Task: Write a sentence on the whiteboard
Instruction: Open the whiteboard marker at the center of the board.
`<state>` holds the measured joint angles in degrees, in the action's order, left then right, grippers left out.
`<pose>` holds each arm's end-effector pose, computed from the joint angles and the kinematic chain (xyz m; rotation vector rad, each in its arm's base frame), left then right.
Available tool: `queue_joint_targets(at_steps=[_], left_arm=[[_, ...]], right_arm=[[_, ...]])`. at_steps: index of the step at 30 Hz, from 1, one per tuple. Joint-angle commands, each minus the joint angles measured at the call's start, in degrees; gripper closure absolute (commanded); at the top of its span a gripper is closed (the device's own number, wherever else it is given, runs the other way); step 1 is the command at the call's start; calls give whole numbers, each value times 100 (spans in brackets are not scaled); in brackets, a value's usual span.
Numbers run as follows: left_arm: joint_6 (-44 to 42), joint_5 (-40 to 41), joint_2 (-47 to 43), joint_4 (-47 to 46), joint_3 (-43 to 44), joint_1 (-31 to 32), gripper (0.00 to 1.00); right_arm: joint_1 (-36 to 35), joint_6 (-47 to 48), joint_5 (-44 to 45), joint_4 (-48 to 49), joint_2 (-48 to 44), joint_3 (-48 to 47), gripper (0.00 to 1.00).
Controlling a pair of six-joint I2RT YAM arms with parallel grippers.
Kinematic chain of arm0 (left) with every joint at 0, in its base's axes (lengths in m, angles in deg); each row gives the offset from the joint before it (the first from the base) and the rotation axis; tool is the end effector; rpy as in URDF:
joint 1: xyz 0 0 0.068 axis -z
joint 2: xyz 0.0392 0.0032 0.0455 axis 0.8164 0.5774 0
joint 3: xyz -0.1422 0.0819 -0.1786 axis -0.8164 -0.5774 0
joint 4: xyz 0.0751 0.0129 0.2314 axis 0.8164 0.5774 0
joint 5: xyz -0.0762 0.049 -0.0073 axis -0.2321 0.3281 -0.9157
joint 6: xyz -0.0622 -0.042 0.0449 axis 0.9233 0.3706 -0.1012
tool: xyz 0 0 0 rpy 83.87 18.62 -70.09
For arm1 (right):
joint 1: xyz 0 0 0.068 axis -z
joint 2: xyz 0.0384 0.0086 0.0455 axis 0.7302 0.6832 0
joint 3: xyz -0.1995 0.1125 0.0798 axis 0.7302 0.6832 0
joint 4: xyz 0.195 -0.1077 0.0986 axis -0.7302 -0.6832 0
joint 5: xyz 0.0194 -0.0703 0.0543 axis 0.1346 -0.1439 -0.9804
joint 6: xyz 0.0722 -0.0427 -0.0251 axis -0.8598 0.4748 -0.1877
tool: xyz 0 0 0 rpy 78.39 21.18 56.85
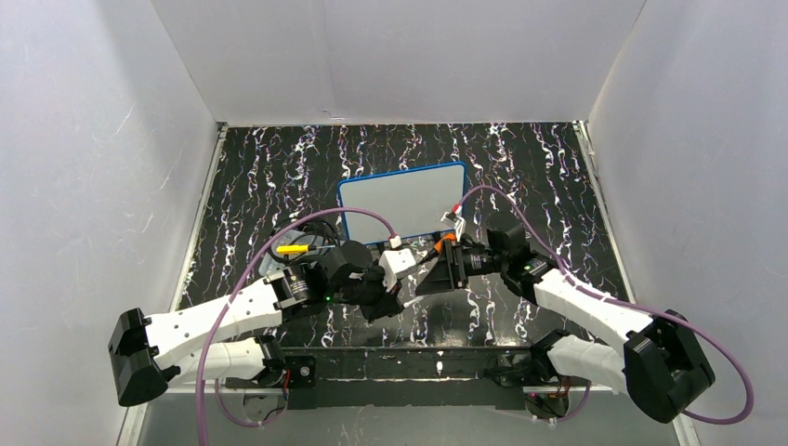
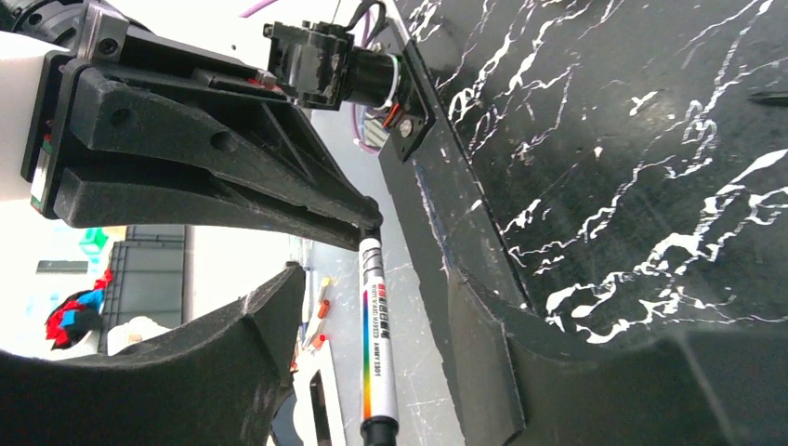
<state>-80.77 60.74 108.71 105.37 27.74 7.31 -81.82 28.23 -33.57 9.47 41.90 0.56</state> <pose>0.1051 -0.2401 0.2412 1.2075 1.8736 -0.9463 0.1683 0.1914 0.2033 -0.5277 2.1713 1.7022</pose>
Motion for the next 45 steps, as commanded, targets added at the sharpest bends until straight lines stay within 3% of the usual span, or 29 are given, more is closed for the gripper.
queue_joint_targets(at_steps=[1,26,29,34,35,38,40,45], left_arm=[[-108,-141,-123,104,208,-25,100],[-159,-505,-24,75,222,-25,100],[-141,-500,-27,60,222,-25,100],[-103,-408,-77,40,205,-25,100],[-99,-401,-86,55,211,-25,98],[-78,-406,-97,95,213,-25,71],[-76,-479,-68,145,221,-25,60],[-152,-651,-6,403,249,-25,55]], right_arm=[[-218,-124,-259,411,34,-186,36],[-794,-98,-175,481,263,-295,63],[-830,-97,-180,490,267,-300,70],[-849,-82,-130,490,235,-298,96],[-850,-82,-98,490,214,-300,99],[-855,-79,-12,515,123,-322,99],[-850,-79,-10,517,78,-347,99],[-847,-97,-5,523,-13,-416,99]])
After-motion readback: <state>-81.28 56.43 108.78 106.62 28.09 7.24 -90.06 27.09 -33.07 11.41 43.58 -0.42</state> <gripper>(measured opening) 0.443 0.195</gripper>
